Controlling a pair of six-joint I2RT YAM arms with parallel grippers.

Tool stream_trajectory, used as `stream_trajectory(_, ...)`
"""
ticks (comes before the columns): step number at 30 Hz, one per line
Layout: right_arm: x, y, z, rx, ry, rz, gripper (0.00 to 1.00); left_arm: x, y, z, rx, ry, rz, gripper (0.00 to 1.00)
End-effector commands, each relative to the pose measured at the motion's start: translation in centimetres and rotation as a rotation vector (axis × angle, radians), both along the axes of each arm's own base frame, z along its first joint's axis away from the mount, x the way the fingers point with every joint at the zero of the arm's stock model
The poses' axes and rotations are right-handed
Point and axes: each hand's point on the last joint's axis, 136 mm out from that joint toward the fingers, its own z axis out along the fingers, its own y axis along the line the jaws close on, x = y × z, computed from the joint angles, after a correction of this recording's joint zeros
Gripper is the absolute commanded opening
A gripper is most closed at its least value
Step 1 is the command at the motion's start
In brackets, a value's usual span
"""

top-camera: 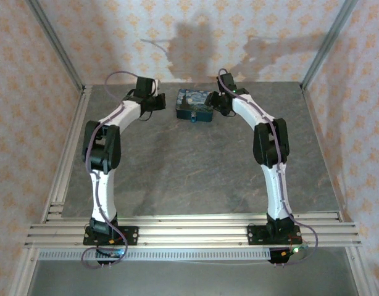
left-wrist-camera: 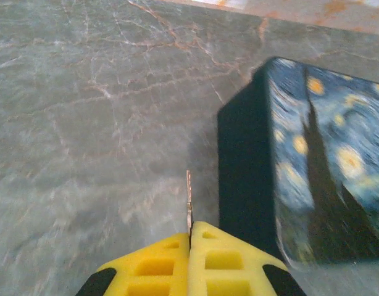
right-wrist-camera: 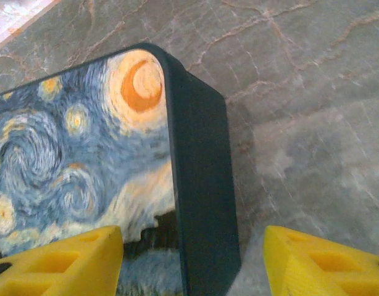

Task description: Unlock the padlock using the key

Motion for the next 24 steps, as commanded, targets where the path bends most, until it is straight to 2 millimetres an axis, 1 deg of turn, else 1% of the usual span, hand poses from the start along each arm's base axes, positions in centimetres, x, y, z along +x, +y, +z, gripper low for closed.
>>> stream_trajectory(1,-0.2,0.7,0.2,-0.006,0.037,0.061,0.61,1.4,0.1,-0.9,0.015,0.045,0.007,0.0)
stream_trajectory(4,-0.2,1.2,-0.6,-0.002,0.054,0.09,0.6,2.5,-1.6,-1.4,0.0,0.054,-0.04,0.0)
stream_trajectory(6,-0.4,1.5,-1.0,0.009,0.065,0.112,0.59,2.8,-2.8,-1.6,0.001,0.052,-0.075,0.0)
stream_trajectory(8,-0.7,1.9,-1.4,0.022,0.076,0.134,0.58,2.7,-3.9,-1.7,-0.002,0.052,-0.108,0.0)
stream_trajectory(11,-1.5,2.1,-2.0,0.037,0.098,0.161,0.56,2.1,-5.0,-1.9,-0.003,0.058,-0.139,0.0)
stream_trajectory(14,-2.4,2.6,-2.4,0.059,0.112,0.185,0.54,1.0,-5.7,-2.1,-0.011,0.061,-0.161,0.0)
stream_trajectory(17,-3.7,3.0,-2.3,0.069,0.111,0.207,0.53,-0.5,-6.2,-2.2,-0.016,0.06,-0.175,0.0)
stream_trajectory(22,-6.8,3.5,-2.3,0.066,0.119,0.235,0.51,-3.8,-6.8,-1.7,-0.021,0.054,-0.189,0.0)
stream_trajectory(24,-8.6,3.7,-2.5,0.055,0.121,0.247,0.51,-5.5,-7.0,-1.5,-0.02,0.051,-0.199,0.0)
